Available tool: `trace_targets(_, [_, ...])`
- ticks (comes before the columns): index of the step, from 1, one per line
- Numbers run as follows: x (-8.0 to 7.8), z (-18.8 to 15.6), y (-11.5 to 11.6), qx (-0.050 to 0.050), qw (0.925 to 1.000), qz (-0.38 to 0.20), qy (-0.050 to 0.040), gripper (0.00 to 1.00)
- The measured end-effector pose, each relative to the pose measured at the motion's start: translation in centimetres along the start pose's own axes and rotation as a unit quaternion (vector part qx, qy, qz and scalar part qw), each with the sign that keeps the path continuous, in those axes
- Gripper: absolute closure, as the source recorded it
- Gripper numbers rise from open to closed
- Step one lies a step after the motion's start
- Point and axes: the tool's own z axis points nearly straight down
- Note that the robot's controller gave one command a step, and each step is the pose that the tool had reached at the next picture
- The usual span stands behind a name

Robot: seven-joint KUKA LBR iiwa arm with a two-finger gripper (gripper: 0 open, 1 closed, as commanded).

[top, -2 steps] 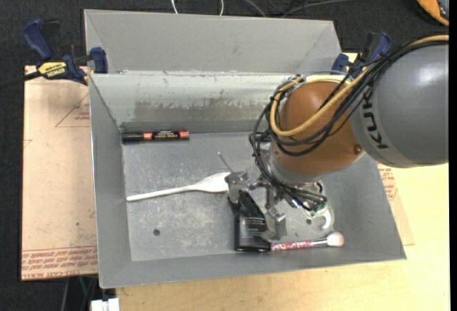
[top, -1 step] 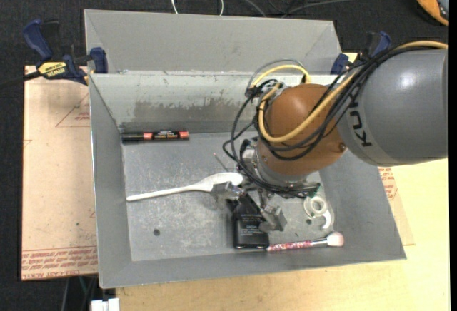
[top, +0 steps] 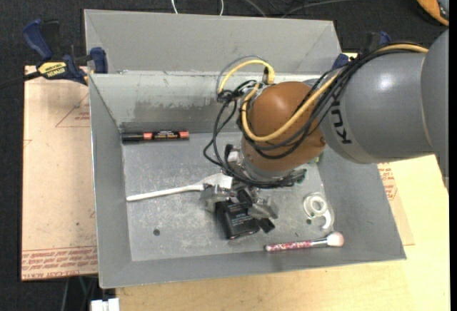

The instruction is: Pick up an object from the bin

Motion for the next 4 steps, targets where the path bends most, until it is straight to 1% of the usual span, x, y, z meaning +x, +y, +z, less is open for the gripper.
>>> trace_targets(1, [2.5, 0.2, -0.3, 0.002, 0.9999, -0.009, -0.0048, 1.00])
trace_targets(3, [2.5, -0.5, -0.2, 0.001, 1.0000, -0.008, -0.0050, 1.00])
trace_targets(4, [2.5, -2.6, 0.0, -0.003, 1.0000, -0.008, -0.0039, 1.00])
